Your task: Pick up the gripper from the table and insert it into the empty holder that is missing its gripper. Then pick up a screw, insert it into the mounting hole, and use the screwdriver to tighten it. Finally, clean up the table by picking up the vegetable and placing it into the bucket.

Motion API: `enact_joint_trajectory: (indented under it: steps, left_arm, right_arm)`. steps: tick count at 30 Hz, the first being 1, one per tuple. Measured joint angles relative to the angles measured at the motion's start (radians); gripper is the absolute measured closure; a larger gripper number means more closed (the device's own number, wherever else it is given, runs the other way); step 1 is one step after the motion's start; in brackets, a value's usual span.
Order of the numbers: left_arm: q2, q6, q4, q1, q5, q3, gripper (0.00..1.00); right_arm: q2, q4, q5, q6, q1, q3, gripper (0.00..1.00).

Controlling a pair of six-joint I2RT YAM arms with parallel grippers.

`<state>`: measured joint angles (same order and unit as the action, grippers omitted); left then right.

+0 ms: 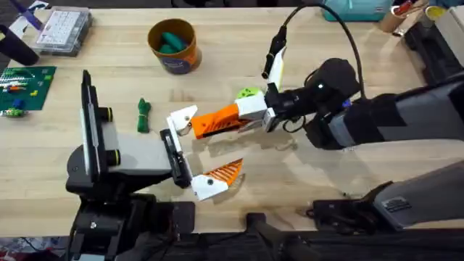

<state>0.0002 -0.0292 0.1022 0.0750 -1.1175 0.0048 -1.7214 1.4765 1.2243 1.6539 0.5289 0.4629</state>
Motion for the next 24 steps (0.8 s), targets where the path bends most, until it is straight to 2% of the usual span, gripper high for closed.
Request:
enact_joint_trajectory:
  steps: [16,24]
  left_arm:
    - [0.0,0.0,0.0,0.0,0.0,0.0,0.01]
    - [0.0,0.0,0.0,0.0,0.0,0.0,0.01]
  right_arm:
    - [0.0,-0.006,0.0,-0.031,0.0,0.0,0.987]
    - [0.0,-0.072,-0.001,-0.041,0.0,0.0,0.987]
